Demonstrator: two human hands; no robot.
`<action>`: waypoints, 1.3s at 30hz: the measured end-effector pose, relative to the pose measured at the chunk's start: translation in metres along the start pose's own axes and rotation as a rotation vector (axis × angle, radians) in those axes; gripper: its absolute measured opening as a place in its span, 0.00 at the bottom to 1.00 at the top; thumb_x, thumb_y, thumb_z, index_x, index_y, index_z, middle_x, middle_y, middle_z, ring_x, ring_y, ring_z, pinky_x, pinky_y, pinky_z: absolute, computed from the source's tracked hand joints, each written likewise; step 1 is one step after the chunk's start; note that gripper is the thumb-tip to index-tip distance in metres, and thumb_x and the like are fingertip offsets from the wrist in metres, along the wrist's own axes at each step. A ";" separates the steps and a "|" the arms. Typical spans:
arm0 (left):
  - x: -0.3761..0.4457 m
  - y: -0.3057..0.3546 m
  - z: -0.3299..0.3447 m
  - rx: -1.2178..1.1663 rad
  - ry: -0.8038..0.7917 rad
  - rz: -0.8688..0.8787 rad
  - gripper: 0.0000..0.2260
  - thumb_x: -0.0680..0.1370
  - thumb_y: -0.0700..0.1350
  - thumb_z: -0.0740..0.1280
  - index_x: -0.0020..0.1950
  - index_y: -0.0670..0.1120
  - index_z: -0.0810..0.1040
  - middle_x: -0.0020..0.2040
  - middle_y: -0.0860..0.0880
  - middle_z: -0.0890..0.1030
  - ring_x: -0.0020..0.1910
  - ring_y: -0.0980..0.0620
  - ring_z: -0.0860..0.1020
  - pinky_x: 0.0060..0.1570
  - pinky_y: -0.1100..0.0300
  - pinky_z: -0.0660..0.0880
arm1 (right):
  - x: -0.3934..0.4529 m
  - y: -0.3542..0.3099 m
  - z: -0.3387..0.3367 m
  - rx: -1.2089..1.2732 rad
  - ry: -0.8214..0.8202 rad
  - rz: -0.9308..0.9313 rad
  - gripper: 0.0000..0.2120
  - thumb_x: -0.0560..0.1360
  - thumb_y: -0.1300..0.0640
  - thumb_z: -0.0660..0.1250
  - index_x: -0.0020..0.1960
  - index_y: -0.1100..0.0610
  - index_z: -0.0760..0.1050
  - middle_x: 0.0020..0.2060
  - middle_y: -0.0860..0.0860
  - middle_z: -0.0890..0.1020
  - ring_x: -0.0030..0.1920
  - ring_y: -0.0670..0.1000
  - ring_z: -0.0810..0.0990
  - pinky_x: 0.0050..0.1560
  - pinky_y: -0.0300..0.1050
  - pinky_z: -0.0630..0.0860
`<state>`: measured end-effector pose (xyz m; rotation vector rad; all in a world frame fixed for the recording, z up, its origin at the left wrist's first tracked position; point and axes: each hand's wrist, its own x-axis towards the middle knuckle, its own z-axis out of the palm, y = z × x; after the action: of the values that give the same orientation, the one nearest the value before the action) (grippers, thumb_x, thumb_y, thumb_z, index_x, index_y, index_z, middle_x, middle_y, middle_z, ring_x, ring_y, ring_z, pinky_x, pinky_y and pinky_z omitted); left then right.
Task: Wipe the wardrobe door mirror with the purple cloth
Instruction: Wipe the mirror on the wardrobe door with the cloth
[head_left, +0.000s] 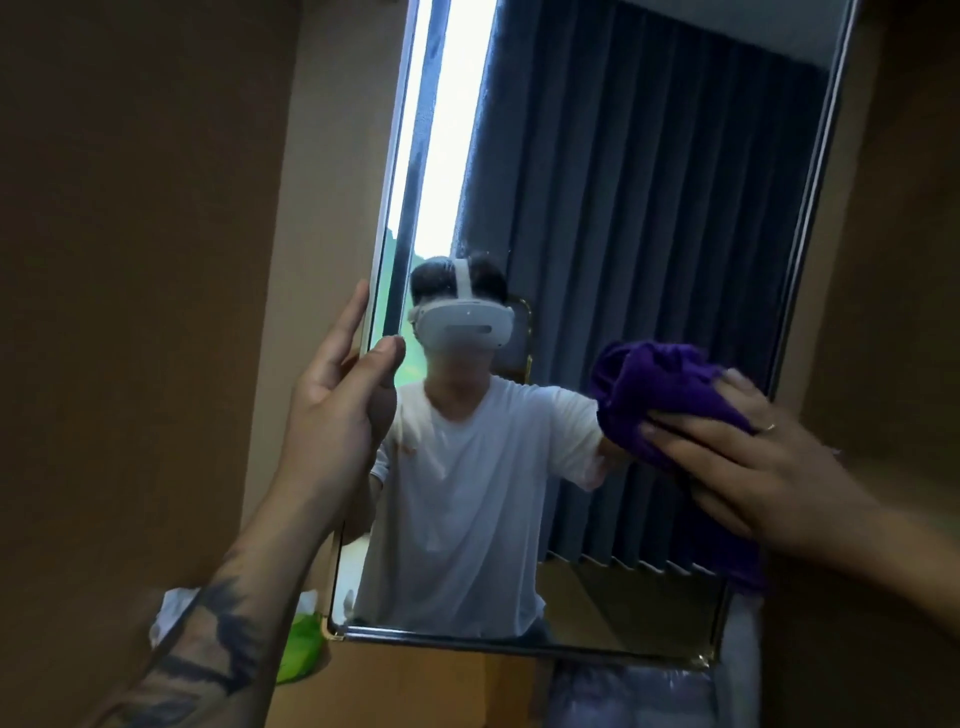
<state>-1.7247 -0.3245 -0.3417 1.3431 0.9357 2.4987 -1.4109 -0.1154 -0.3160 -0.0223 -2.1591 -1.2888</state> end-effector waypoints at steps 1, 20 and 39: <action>0.000 -0.001 -0.001 -0.011 -0.011 -0.006 0.22 0.82 0.43 0.67 0.73 0.61 0.74 0.55 0.49 0.81 0.54 0.45 0.78 0.48 0.60 0.72 | 0.005 0.013 -0.004 -0.020 0.008 0.035 0.23 0.83 0.51 0.58 0.77 0.54 0.66 0.75 0.56 0.70 0.74 0.66 0.67 0.78 0.68 0.57; 0.000 0.000 0.003 0.038 0.033 0.032 0.20 0.84 0.43 0.64 0.74 0.58 0.73 0.43 0.61 0.80 0.47 0.59 0.77 0.46 0.71 0.74 | 0.077 -0.008 -0.004 0.045 0.236 0.580 0.27 0.78 0.54 0.59 0.76 0.56 0.69 0.75 0.58 0.72 0.73 0.65 0.71 0.78 0.70 0.55; 0.003 -0.002 -0.001 -0.085 0.030 -0.025 0.18 0.86 0.52 0.55 0.72 0.53 0.77 0.66 0.54 0.82 0.68 0.54 0.78 0.68 0.56 0.74 | 0.165 -0.116 0.014 0.034 0.147 0.329 0.27 0.81 0.49 0.63 0.79 0.54 0.67 0.78 0.53 0.70 0.75 0.66 0.68 0.77 0.67 0.59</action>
<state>-1.7272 -0.3223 -0.3416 1.2647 0.8369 2.5162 -1.5883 -0.2128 -0.3282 -0.2505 -1.9543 -1.0318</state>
